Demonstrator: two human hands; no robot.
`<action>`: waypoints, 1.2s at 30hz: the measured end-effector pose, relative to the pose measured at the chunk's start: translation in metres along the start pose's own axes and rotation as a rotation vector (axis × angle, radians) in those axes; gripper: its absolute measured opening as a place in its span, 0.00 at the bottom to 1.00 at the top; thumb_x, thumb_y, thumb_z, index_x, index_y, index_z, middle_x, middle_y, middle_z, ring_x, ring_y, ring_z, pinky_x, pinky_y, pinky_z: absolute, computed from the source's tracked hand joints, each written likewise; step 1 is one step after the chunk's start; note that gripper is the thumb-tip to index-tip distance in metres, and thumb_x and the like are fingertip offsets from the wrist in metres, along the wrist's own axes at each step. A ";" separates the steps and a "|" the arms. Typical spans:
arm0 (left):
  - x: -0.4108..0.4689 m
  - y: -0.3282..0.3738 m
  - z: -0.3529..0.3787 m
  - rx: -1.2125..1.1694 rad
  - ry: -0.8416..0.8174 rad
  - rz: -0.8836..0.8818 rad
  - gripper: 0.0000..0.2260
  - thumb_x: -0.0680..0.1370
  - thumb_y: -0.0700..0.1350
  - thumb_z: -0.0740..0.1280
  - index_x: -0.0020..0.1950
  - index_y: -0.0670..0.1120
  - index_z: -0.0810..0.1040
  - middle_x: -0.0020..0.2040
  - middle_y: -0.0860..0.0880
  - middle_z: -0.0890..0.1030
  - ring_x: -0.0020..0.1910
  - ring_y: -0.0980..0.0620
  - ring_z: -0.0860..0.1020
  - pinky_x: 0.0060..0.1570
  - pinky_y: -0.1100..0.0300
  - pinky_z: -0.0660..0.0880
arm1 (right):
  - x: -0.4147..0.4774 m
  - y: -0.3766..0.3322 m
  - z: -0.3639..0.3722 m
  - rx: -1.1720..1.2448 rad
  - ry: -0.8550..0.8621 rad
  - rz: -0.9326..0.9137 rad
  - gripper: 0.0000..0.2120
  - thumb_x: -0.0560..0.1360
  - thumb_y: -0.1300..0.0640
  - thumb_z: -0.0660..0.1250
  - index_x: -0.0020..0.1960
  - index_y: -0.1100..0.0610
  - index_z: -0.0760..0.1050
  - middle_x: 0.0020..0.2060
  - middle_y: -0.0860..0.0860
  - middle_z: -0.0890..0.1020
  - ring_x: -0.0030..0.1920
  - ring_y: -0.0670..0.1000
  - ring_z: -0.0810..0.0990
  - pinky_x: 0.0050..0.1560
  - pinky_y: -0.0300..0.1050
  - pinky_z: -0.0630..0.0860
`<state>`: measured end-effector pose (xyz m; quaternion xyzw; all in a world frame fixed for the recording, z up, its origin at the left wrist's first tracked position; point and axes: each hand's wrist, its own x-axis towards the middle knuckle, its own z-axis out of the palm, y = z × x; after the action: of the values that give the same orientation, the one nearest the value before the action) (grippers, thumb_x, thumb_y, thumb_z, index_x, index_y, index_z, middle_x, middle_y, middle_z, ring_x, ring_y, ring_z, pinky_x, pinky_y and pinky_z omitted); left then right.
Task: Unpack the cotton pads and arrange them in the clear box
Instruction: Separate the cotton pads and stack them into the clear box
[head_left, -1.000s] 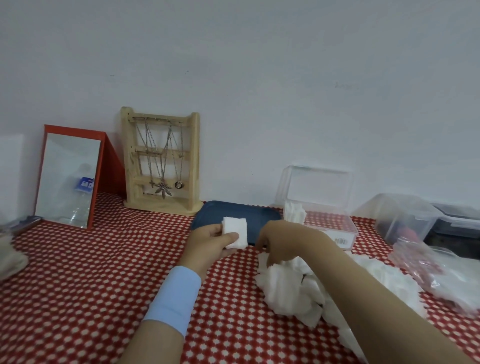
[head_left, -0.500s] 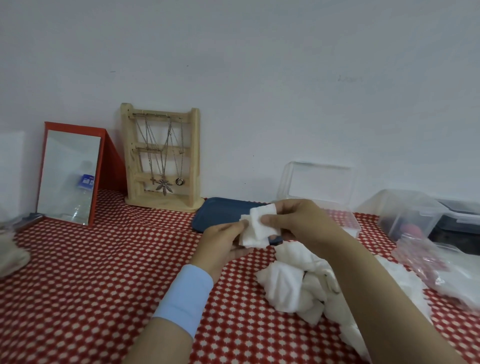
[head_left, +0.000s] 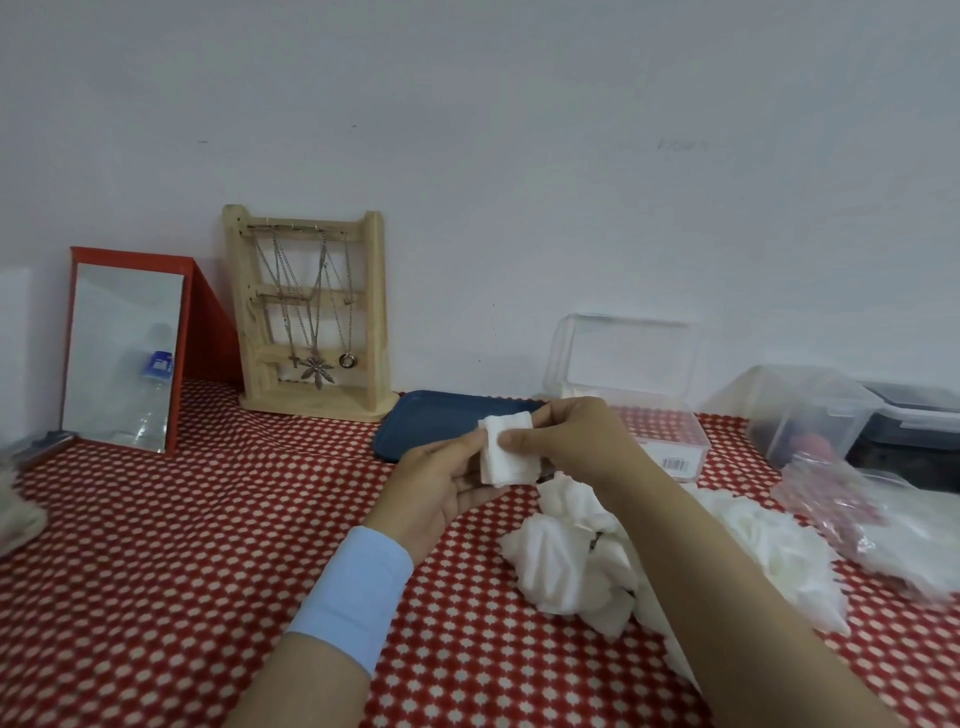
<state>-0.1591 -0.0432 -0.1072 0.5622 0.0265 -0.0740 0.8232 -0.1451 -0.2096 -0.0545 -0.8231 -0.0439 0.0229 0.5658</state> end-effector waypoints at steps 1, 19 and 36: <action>-0.001 0.000 0.001 -0.003 -0.007 0.001 0.15 0.82 0.49 0.66 0.62 0.40 0.81 0.56 0.41 0.86 0.56 0.45 0.85 0.57 0.51 0.81 | 0.001 0.001 0.001 -0.018 0.003 0.002 0.11 0.69 0.58 0.81 0.40 0.59 0.79 0.37 0.53 0.84 0.30 0.44 0.82 0.29 0.35 0.75; 0.004 -0.006 -0.010 0.251 0.114 0.123 0.14 0.78 0.33 0.70 0.63 0.42 0.81 0.55 0.47 0.87 0.54 0.49 0.85 0.58 0.52 0.81 | -0.013 -0.011 -0.041 -0.656 -0.469 -0.075 0.06 0.73 0.50 0.77 0.44 0.48 0.81 0.37 0.42 0.83 0.39 0.42 0.81 0.43 0.40 0.79; 0.000 -0.003 -0.002 0.170 0.092 0.055 0.08 0.82 0.40 0.67 0.57 0.41 0.84 0.53 0.42 0.87 0.54 0.45 0.86 0.49 0.53 0.83 | -0.002 -0.003 -0.015 -0.001 -0.108 -0.152 0.09 0.73 0.65 0.75 0.52 0.57 0.82 0.39 0.53 0.84 0.27 0.42 0.79 0.27 0.35 0.74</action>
<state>-0.1595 -0.0420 -0.1106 0.6333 0.0426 -0.0275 0.7722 -0.1457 -0.2223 -0.0466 -0.8153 -0.1368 0.0243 0.5622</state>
